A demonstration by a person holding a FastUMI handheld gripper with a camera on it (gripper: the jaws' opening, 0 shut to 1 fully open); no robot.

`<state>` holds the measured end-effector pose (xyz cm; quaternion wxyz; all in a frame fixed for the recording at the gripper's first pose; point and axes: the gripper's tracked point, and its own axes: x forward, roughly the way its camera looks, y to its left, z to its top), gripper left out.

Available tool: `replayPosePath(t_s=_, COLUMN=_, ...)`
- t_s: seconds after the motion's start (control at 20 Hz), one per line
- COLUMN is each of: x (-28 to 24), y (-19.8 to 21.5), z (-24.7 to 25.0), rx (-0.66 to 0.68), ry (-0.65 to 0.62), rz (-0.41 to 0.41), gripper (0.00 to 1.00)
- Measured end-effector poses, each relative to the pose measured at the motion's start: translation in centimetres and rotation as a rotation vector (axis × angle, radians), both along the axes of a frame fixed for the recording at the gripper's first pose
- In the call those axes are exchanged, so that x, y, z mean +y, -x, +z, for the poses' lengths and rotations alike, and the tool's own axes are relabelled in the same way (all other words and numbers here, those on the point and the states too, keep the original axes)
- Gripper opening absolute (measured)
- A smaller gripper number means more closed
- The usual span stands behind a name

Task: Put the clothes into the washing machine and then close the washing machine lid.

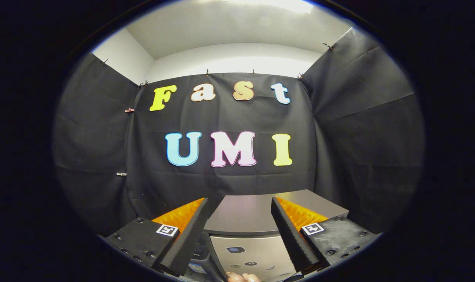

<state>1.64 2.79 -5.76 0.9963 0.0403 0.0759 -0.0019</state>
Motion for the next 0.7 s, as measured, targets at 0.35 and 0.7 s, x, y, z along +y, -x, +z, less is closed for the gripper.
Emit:
replayPosePath(t_s=0.35, x=0.0, y=0.8, z=0.3, rx=0.005, ry=0.031, rz=0.025, gripper=0.98)
replayPosePath(t_s=0.7, x=0.0, y=0.8, z=1.4, rx=-0.03, ry=0.028, rz=0.044, gripper=0.98)
